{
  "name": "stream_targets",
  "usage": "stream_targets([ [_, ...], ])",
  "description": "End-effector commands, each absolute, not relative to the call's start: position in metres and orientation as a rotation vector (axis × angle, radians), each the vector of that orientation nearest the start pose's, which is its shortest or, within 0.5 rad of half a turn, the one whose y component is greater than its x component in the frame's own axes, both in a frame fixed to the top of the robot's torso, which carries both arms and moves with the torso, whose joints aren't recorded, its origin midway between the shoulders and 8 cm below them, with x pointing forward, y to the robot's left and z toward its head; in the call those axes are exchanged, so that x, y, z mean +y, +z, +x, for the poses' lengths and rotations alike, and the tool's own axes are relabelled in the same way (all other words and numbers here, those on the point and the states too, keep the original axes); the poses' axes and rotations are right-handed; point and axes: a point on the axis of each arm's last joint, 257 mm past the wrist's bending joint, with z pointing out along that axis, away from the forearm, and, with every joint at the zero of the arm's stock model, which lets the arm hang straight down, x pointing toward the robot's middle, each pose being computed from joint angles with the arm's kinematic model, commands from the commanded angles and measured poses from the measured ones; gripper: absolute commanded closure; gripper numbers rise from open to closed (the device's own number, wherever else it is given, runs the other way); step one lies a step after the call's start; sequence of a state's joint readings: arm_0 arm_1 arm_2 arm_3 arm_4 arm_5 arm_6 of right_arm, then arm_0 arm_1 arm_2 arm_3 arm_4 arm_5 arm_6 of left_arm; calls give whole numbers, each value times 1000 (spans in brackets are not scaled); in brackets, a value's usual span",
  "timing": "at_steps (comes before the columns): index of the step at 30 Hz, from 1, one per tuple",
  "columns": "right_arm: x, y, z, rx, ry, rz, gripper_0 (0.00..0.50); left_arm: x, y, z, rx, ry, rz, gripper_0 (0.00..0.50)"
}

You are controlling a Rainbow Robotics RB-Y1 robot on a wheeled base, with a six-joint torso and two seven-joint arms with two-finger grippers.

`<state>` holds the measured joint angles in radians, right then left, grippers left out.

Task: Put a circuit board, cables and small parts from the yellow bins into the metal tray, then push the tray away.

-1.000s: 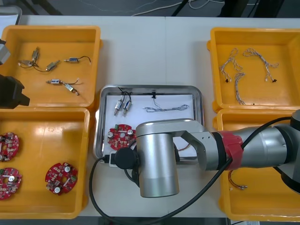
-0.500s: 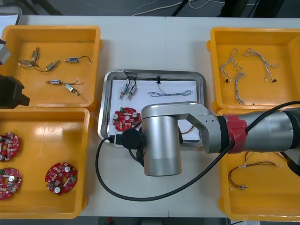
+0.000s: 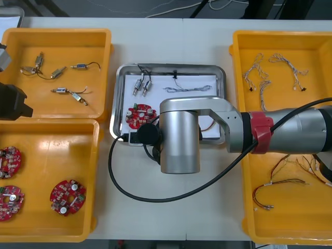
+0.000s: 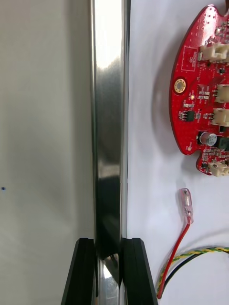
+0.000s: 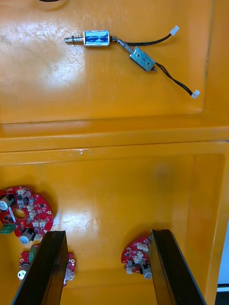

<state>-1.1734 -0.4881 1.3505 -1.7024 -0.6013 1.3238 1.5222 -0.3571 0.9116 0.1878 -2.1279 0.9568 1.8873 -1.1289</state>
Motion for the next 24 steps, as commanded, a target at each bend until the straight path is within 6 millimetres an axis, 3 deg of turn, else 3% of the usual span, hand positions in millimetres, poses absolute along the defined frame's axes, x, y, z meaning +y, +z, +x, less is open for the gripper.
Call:
stream_targets([
  [1,-8,-249,490,1748,-619,-1880,500,361,-101,407,2599,63,69,0],
  [24,-14,-226,541,1701,-661,-1820,500,361,-101,407,2599,63,69,0],
])
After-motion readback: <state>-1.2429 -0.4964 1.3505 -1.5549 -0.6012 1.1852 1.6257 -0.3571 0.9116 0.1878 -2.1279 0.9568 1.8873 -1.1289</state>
